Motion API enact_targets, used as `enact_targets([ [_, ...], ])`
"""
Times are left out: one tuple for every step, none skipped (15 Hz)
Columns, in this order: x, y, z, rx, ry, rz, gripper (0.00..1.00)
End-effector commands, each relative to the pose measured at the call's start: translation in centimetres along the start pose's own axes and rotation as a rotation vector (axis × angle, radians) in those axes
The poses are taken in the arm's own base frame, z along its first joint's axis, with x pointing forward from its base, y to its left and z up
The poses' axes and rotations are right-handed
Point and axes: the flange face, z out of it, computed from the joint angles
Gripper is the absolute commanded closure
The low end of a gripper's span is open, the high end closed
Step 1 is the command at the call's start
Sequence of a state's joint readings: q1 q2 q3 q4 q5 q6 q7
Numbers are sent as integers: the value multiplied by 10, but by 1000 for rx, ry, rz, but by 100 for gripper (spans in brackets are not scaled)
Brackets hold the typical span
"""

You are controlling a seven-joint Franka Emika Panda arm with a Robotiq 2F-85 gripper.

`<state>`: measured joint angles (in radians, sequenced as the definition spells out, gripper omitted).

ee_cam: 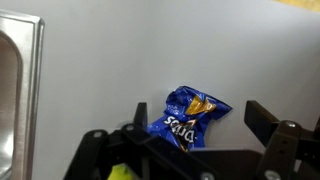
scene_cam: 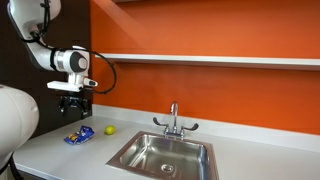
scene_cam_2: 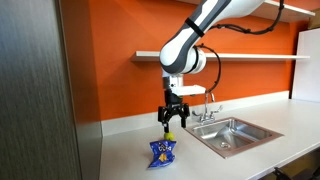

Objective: Put the blue packet on the bottom shelf

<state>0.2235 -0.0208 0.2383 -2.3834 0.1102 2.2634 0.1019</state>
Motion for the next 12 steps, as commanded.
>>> enact_targets([
  [31,-2,20,3,-10,3,0],
  [37,-1,25,7,-15,8,0],
  [42,-1,30,10,-22,11,0],
  [47,1,37,12,-29,17,0],
  [52,2,42,16,-35,20,0],
  [56,3,47,21,-46,25,0],
  [60,4,52,25,-55,28,0],
  [63,6,58,28,-67,34,0],
  [66,7,63,33,-72,34,0],
  [69,8,68,37,-82,38,0],
  [71,8,72,39,-87,45,0],
  [74,8,77,42,-93,47,0],
])
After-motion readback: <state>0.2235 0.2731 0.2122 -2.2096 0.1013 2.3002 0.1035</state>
